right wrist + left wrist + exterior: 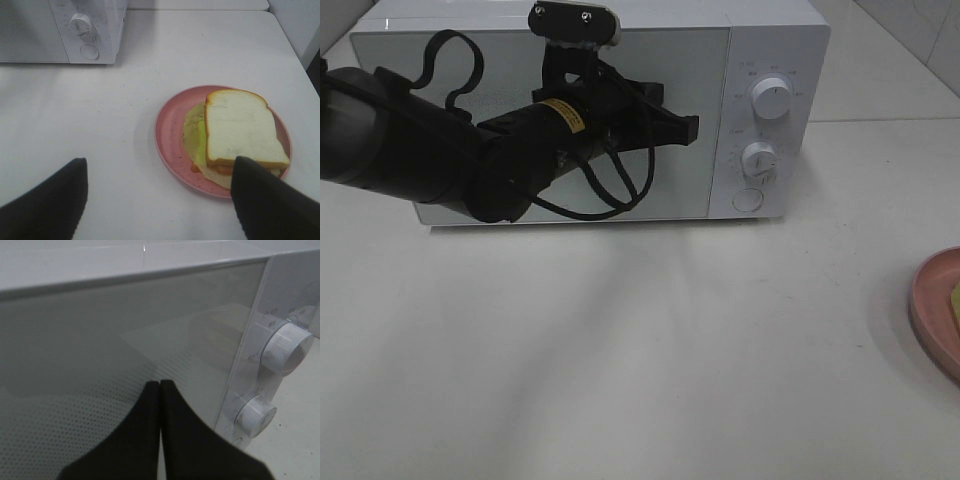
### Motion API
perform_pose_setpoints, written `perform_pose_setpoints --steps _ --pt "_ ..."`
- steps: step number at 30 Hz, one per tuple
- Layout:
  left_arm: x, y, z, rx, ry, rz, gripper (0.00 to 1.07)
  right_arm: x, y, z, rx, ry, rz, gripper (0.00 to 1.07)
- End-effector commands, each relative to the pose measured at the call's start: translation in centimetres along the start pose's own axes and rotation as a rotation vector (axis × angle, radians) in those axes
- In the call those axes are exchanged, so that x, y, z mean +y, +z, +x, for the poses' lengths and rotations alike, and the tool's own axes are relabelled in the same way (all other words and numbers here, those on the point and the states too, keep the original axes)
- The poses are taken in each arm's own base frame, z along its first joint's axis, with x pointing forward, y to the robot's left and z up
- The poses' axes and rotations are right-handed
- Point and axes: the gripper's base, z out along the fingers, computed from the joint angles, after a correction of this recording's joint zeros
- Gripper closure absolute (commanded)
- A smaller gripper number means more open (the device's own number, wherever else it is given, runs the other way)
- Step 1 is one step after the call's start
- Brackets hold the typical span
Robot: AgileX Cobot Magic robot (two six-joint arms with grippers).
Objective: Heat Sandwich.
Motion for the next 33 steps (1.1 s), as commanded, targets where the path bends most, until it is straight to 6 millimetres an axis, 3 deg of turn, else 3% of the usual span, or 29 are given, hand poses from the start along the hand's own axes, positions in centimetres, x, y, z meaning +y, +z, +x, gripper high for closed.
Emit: perform_pose_setpoints --steps 1,8,21,25,26,27,29,30,31,33 --pt "0.4 -0.6 -1.1 -0.052 -0.050 -0.031 1.06 -0.1 -0.3 0.1 -0.039 0.007 0.012 0.31" --pt "-0.2 -2.5 -0.6 -0.020 -0.046 -0.020 1.06 -0.1 -0.3 0.1 -0.039 0.007 0.012 0.31" --pt "0.0 -8.0 0.4 0.066 -0.033 -0.015 1.05 -0.1 -0.3 0.1 -0.039 0.007 0.012 0.31" --pt "0.0 -9.6 1.0 0.239 -0.021 -0.004 0.84 -0.1 -0.3 0.1 -0.039 0.008 0.012 0.31" --pt "0.0 -9.6 1.0 0.239 -0.021 -0.004 0.84 -0.1 -0.3 0.1 -0.039 0.008 0.012 0.31" --pt "-0.1 -10.0 1.3 0.328 -0.009 0.007 0.63 -0.1 -0.3 0.1 -0.039 0.007 0.012 0.31" --pt "-0.2 -10.7 1.4 0.418 0.009 0.017 0.35 -0.1 -0.3 0.1 -0.039 0.007 0.012 0.31" --pt "-0.2 -11.4 1.5 0.497 0.012 0.022 0.15 -0.1 -0.3 0.1 -0.039 0.007 0.012 0.31" --pt "-0.2 -11.4 1.5 0.497 0.012 0.022 0.15 -0.1 -0.3 0.1 -0.039 0.007 0.012 0.31" --pt "-0.3 -12.2 1.6 0.578 0.012 0.028 0.03 -0.1 -0.3 0.1 -0.039 0.007 0.012 0.31"
